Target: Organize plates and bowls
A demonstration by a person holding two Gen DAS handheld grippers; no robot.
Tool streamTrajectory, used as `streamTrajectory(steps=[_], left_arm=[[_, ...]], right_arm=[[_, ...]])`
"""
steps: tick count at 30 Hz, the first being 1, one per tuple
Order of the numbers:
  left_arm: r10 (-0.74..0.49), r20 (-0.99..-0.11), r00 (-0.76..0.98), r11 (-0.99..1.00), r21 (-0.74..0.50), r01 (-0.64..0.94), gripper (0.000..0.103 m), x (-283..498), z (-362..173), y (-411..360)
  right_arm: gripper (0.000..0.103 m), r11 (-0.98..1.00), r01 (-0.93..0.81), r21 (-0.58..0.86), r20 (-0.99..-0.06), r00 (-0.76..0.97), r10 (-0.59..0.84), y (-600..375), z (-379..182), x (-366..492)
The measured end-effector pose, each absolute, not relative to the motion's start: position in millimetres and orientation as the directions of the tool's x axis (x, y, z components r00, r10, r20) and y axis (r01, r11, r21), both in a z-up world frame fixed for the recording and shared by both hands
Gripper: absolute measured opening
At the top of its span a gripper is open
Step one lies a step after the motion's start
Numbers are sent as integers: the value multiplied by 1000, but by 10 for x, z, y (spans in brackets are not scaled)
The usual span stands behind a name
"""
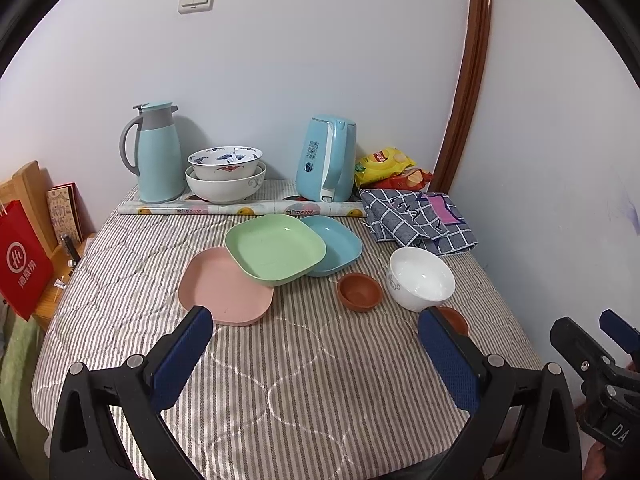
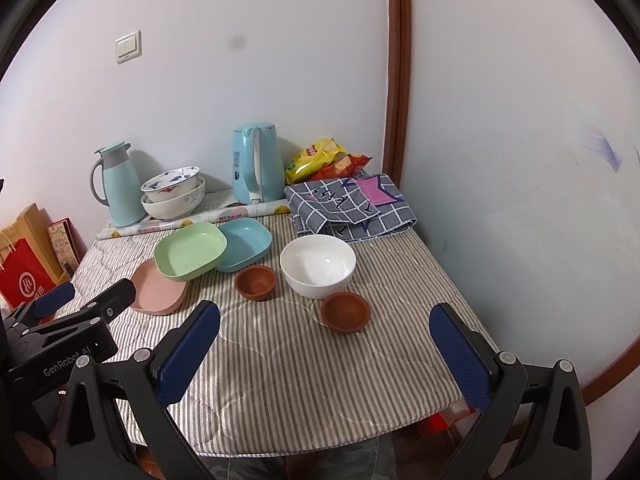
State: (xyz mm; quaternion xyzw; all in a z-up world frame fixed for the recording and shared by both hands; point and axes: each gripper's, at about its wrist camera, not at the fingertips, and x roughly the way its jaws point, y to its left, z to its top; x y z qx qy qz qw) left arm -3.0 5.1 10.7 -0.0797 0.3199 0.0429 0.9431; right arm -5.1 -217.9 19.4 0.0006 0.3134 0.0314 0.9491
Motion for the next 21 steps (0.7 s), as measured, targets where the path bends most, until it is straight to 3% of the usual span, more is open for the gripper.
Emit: streamTrajectory(steps=[13,21], left_arm=[[55,-646,761,975,-131,-181,103,302,-13,293],[70,-671,738,970,-125,-206,103,545,-153,473]], right_arm=[[103,991,-121,65,-575,807,136,-2072,183,214],[103,984,-156,81,-623,763,172,-1911,6,587]])
